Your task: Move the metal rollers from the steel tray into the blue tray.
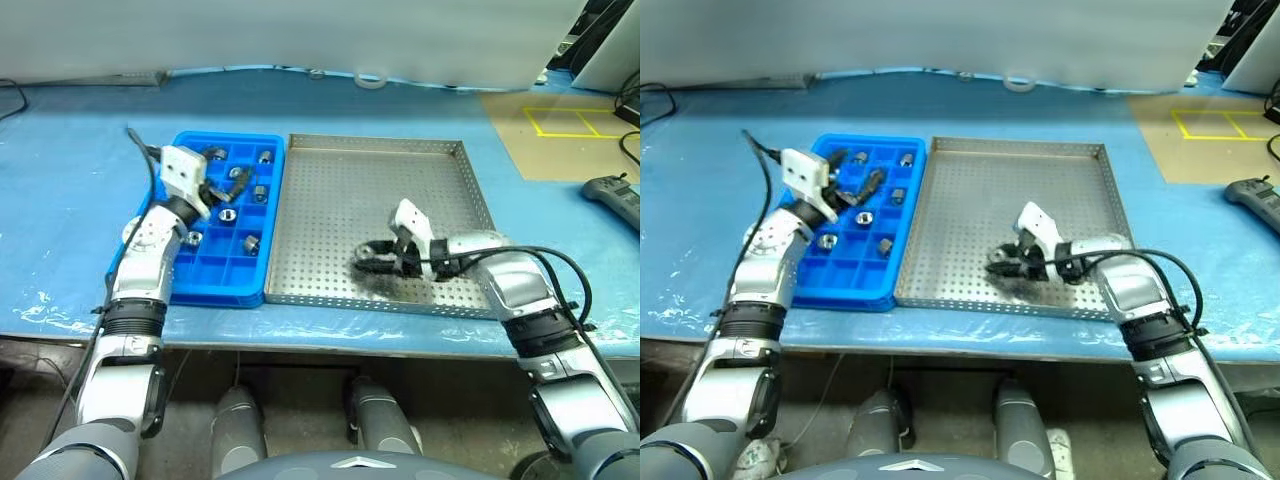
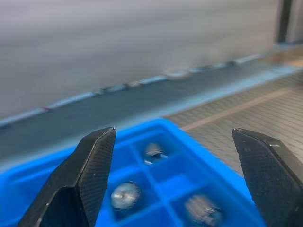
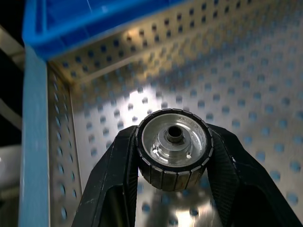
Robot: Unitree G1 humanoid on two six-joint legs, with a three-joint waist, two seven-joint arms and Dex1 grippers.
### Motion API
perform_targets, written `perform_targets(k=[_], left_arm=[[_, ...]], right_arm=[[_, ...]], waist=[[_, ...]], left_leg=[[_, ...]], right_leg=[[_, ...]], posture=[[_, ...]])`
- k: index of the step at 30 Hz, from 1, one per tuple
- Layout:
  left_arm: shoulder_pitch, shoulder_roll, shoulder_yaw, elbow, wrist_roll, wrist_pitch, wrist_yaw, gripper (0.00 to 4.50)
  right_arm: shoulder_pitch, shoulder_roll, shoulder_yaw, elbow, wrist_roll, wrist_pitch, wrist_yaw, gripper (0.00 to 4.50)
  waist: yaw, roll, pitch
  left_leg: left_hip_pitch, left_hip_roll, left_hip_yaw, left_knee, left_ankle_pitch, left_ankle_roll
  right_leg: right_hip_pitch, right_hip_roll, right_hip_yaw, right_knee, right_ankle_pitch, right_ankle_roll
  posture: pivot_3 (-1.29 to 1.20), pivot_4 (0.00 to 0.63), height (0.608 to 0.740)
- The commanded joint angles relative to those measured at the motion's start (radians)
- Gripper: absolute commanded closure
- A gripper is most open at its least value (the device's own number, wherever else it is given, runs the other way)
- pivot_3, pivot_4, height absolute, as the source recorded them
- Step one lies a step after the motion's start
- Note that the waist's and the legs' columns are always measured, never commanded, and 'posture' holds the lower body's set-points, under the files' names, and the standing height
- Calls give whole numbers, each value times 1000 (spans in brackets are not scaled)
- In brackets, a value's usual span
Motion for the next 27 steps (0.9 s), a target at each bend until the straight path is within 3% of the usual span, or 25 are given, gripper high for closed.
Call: perform_targets(k=[1, 4, 9, 14, 22, 27], left_arm=[[-12, 16, 99, -22, 0, -55, 140, 345], [28, 29, 160, -59, 13, -53, 241, 345], [92, 52, 225, -105, 31, -19, 364, 345], [153, 50, 237, -182, 38, 19, 419, 345], [314, 43, 262, -372, 31, 84, 458, 345], [349, 39, 266, -410, 26, 115, 466, 345]], right_arm=[[-156, 137, -40, 25, 75, -32, -37, 2870], [-304, 317, -19, 158, 63, -106, -80, 2870], [-386, 486, 112, 330, -81, -287, -144, 2870], [-394, 539, 183, 458, -191, -427, -178, 2870], [-307, 502, 274, 397, -193, -408, 28, 2870], [-314, 530, 277, 450, -234, -443, -26, 2870]], waist=[[-5, 0, 0], [-13, 0, 0], [19, -2, -1], [61, -2, 0], [84, -3, -1], [91, -3, -1]], left_leg=[[0, 0, 0, 0, 0, 0], [0, 2, -1, 0, 1, -2], [-2, 2, -2, -8, 3, -5], [-5, 1, -2, -10, 3, -5], [-3, 2, -6, -11, 5, -9], [-1, 3, -8, -12, 6, -11]], right_leg=[[0, 0, 0, 0, 0, 0], [-2, 0, -1, 3, 0, 0], [-3, 0, -2, -1, 0, 0], [-4, 0, -4, -2, 0, -1], [-3, 0, -4, -1, 0, 0], [-4, 1, -4, 1, 0, -1]], posture=[[-349, 150, 740], [-314, 150, 740], [-258, 150, 740], [-185, 150, 740], [-79, 150, 740], [-62, 150, 740]])
